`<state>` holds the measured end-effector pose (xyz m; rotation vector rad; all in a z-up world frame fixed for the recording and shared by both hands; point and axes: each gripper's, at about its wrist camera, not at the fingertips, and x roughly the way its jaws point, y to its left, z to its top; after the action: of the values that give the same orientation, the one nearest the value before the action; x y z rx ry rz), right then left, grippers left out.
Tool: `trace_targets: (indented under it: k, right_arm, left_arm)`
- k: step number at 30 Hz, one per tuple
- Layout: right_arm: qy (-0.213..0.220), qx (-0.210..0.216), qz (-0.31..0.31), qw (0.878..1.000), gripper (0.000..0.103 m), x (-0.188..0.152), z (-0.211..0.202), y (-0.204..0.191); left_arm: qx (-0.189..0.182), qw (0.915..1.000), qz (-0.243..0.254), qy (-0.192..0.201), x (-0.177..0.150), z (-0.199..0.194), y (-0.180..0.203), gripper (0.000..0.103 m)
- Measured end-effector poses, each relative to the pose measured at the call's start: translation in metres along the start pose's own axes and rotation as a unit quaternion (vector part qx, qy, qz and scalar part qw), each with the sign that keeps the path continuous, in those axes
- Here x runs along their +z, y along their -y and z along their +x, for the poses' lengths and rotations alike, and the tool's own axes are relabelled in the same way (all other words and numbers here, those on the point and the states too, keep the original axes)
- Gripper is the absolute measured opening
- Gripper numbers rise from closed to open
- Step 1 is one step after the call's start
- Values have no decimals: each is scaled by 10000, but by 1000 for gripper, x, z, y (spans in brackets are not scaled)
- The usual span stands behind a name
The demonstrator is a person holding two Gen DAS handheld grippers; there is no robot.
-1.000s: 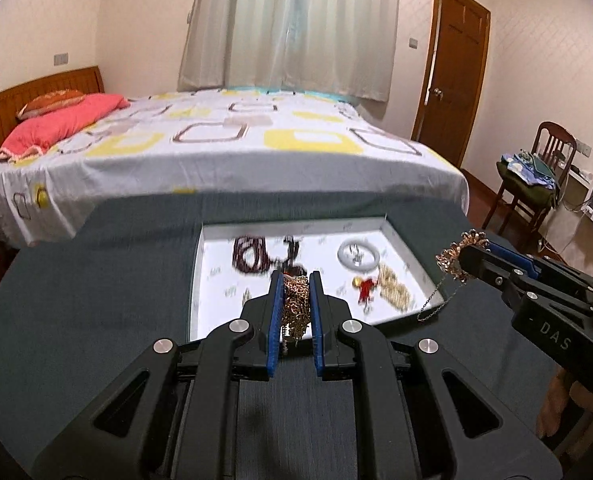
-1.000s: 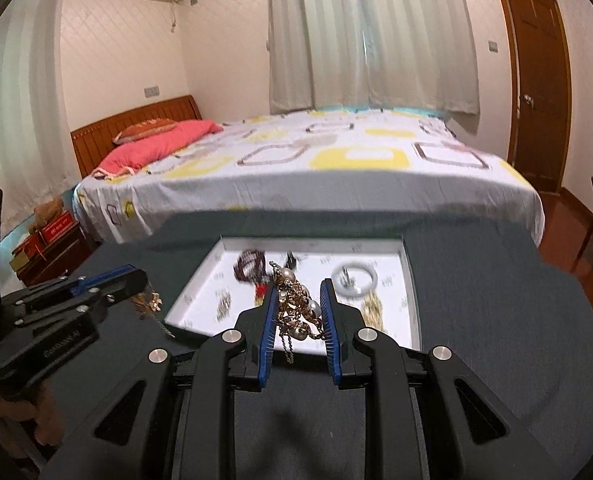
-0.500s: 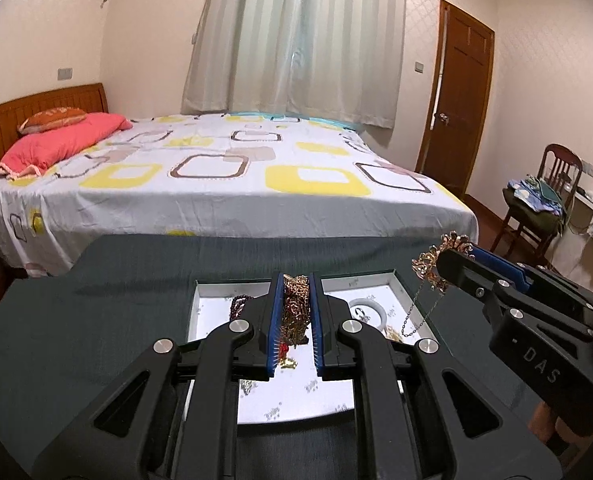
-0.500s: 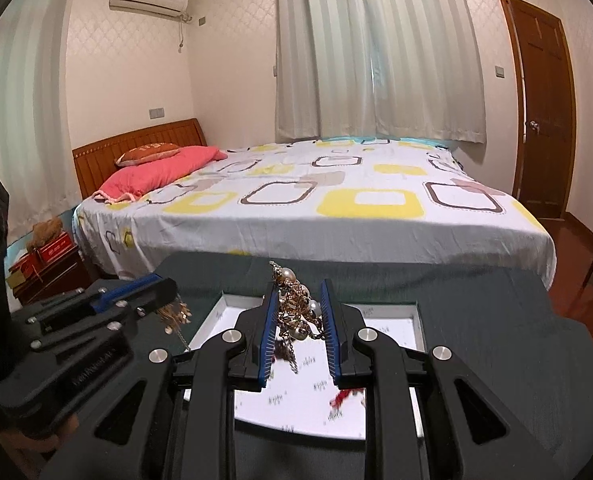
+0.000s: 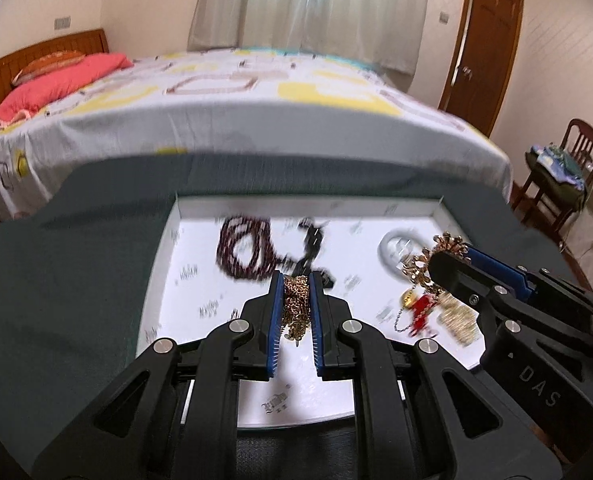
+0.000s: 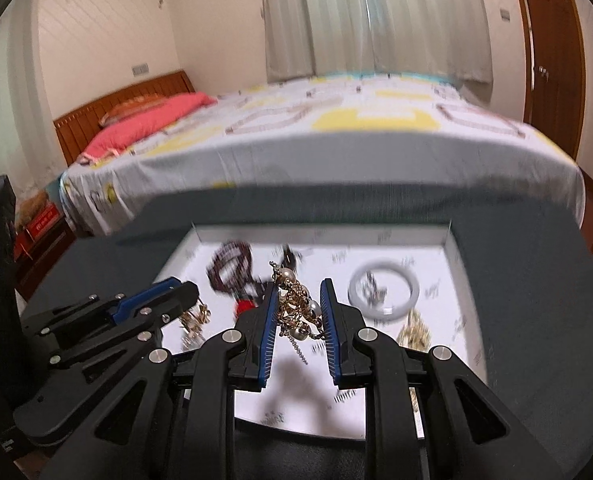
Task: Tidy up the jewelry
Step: 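Carry the gold chain with the left tool into the box while the right tool carries the brooch there, then open both tools and withdraw them from the box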
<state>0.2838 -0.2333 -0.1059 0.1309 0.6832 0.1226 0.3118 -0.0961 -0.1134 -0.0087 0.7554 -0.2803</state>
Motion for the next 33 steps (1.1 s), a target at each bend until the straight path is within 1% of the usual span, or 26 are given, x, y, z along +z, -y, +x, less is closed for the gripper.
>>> trace_targets:
  k: [6,14,21,26,30,33]
  right_arm:
    - [-299,-75,-84,9995,22,-14,18,0]
    - [-518,-186,-138,9984,22,-19,32,2]
    - [-668,-232,-136,9974,22,-23,41,4]
    - [-676,-250,-144,9973,22,-24,41,5]
    - [-687,-241,-157,9972,23,-24,42,5]
    - [-708,-232,-146,9971,25,-25,43,6]
  left_arm:
    - [101,9996,60,-275,-14,22,-3,13]
    - [151,9986,123,-489,-22,36,-6,13]
    - [182,9982,172,-544,-23,40,-7,13]
    - [210,9981,179,-544,-24,41,-8,14]
    - [246,9980,216,-542,-24,42,-5,17]
    - [250,9978,190,-577,-25,42,-5,28]
